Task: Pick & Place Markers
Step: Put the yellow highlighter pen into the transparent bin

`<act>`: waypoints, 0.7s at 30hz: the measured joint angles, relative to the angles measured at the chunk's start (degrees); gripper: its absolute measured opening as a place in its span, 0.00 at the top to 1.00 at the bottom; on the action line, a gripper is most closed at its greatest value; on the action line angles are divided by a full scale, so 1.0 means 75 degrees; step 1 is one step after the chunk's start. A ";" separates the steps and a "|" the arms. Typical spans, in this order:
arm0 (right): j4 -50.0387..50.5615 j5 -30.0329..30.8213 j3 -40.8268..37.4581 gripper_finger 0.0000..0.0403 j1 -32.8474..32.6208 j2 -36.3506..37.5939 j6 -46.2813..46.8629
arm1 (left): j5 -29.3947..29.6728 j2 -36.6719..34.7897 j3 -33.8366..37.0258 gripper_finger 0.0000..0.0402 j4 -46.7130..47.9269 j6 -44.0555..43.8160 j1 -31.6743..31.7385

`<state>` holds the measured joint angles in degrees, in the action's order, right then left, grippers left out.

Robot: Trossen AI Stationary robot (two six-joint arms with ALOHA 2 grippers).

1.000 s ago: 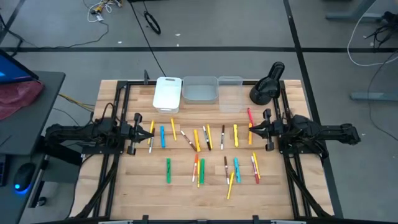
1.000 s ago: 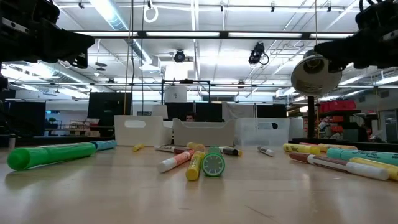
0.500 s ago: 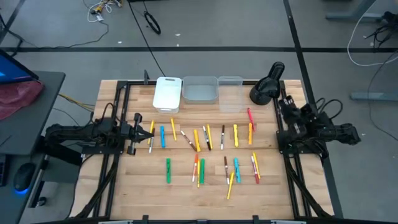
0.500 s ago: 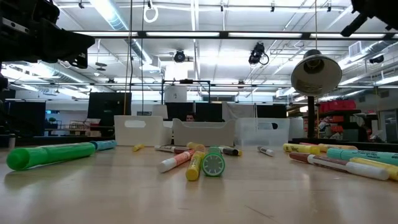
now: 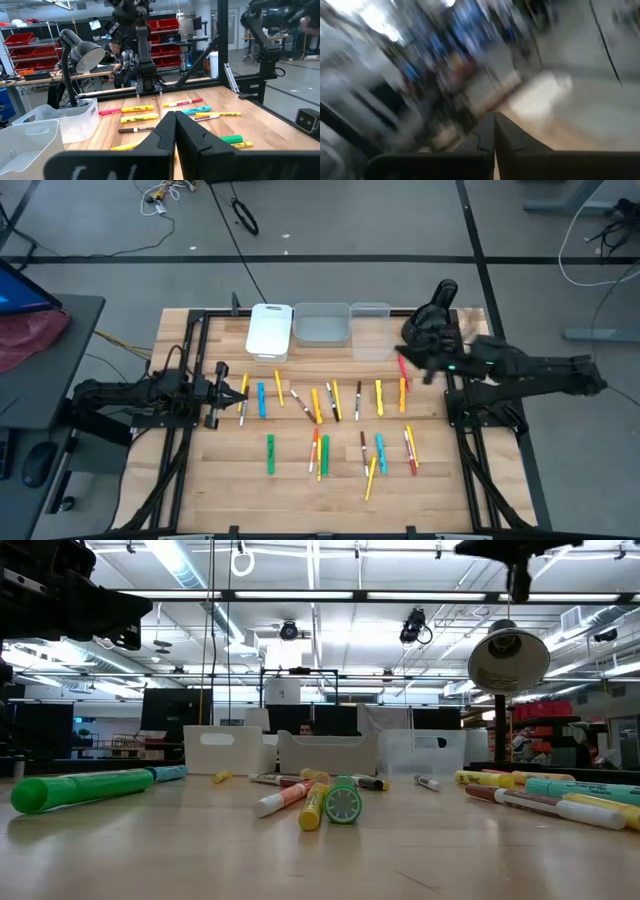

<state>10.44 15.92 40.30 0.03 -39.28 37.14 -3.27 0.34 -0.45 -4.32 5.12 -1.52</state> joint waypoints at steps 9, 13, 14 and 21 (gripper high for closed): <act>0.4897 -0.0636 0.2132 0.98 0.0121 -0.3303 0.2557 | -0.0002 0.0002 0.0000 0.97 0.0001 -0.0002 0.0000; 0.5884 -0.1375 0.2138 0.88 0.0245 -0.4129 0.3806 | -0.0001 0.0002 0.0003 0.97 0.0000 0.0000 0.0000; 0.6079 -0.1502 0.2138 0.85 0.0265 -0.4334 0.3871 | 0.0001 0.0000 0.0002 0.97 0.0000 0.0001 0.0003; 0.7225 -0.1602 0.1970 0.58 0.0561 -0.5469 0.4111 | -0.0001 0.0002 0.0003 0.97 0.0000 -0.0002 0.0000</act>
<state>64.63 3.90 55.07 4.24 -80.30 67.97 -3.28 0.36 -0.43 -4.32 5.10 -1.52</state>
